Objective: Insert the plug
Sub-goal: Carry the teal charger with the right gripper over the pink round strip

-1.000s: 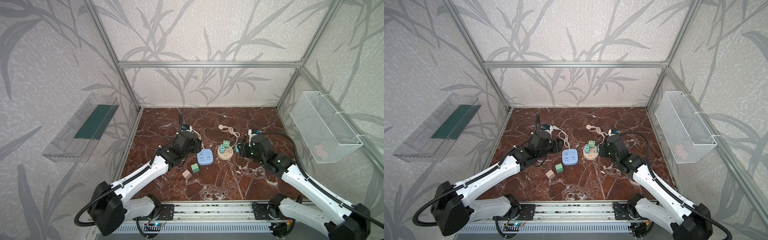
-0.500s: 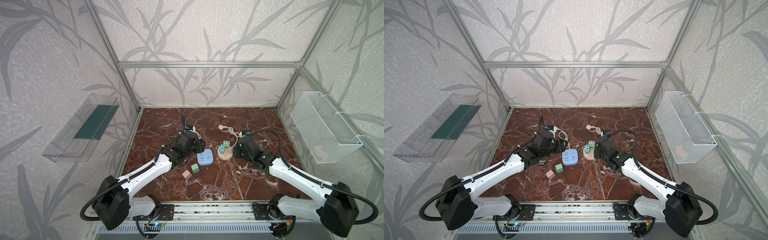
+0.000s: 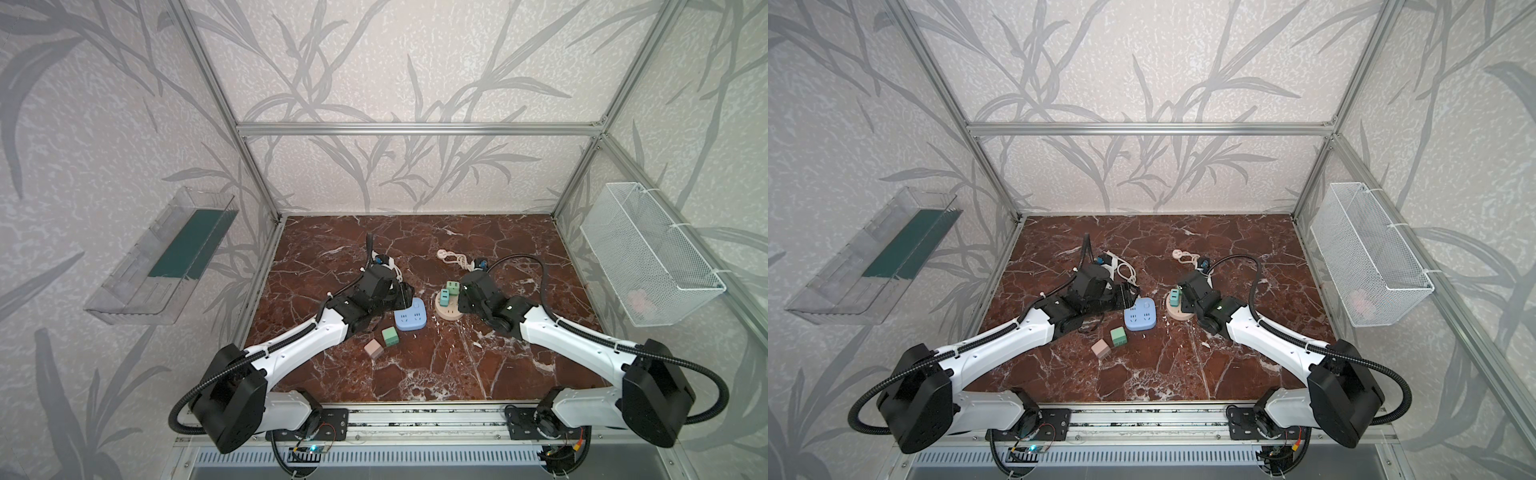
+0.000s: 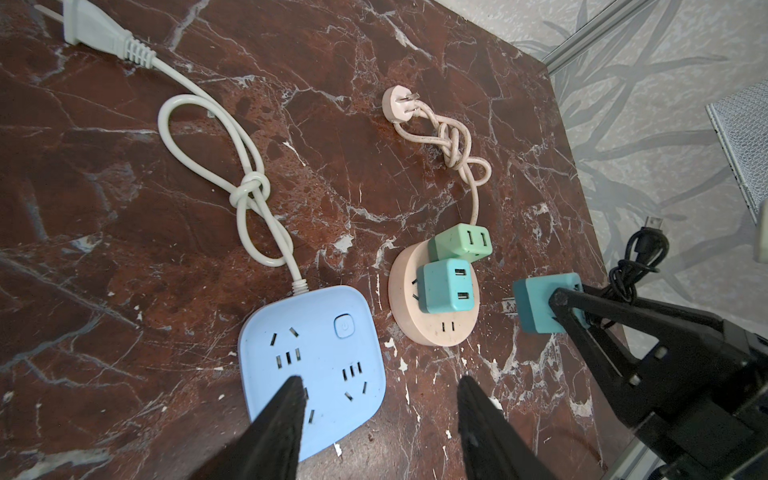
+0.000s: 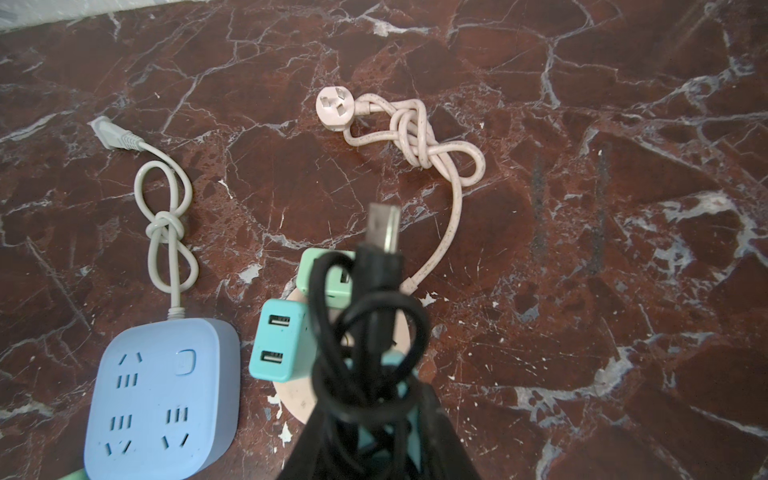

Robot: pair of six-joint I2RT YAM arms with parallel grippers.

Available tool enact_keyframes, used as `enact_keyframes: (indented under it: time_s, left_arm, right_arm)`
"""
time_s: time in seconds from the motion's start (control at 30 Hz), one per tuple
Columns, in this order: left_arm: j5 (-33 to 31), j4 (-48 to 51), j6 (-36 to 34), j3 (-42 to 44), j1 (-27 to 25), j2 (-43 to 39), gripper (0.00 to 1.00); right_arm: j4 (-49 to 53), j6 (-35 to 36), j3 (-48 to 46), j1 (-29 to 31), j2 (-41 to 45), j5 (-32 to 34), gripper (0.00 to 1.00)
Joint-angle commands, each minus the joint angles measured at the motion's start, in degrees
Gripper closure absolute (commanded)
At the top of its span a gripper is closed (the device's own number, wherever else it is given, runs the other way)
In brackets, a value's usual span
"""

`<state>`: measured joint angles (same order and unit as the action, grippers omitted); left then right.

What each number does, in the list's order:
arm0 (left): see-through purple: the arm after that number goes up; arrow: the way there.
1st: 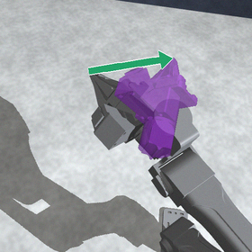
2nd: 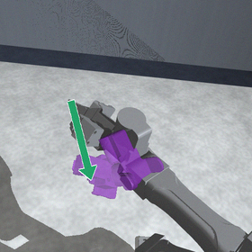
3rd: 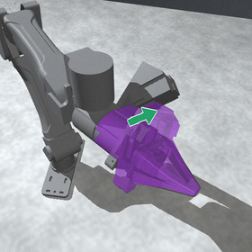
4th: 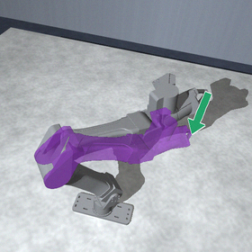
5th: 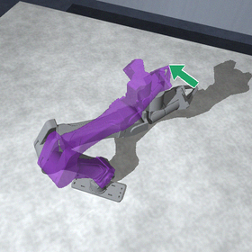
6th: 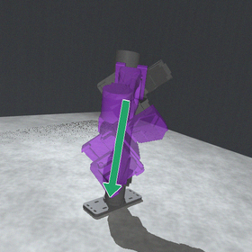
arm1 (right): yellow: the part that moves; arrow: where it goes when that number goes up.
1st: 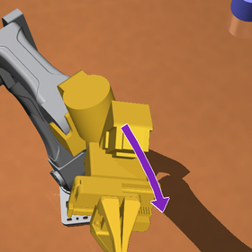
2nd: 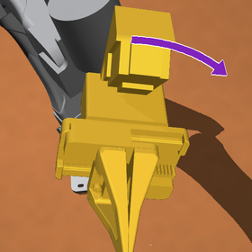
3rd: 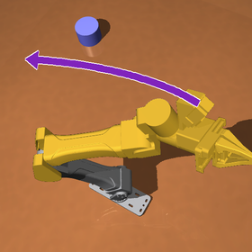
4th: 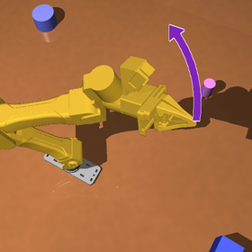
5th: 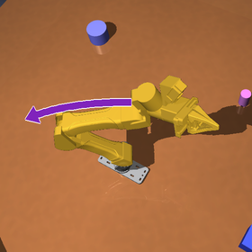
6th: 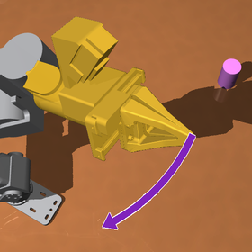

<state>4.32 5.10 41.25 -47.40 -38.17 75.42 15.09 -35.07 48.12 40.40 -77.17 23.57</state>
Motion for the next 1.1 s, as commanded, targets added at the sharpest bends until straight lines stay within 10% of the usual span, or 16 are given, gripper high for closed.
enact_keyframes:
  time_s: [0.0,1.07]
  left_arm:
    - [-0.2,-0.8,0.4,0.5,0.4,-0.9,0.41]
    - [-0.2,-0.5,-0.2,1.5,0.9,-0.7,0.41]
  right_arm:
    - [-2.4,-1.0,2.1,0.6,-1.2,2.2,1.00]
    - [-7.0,-6.3,0.1,1.1,-7.8,4.7,1.00]
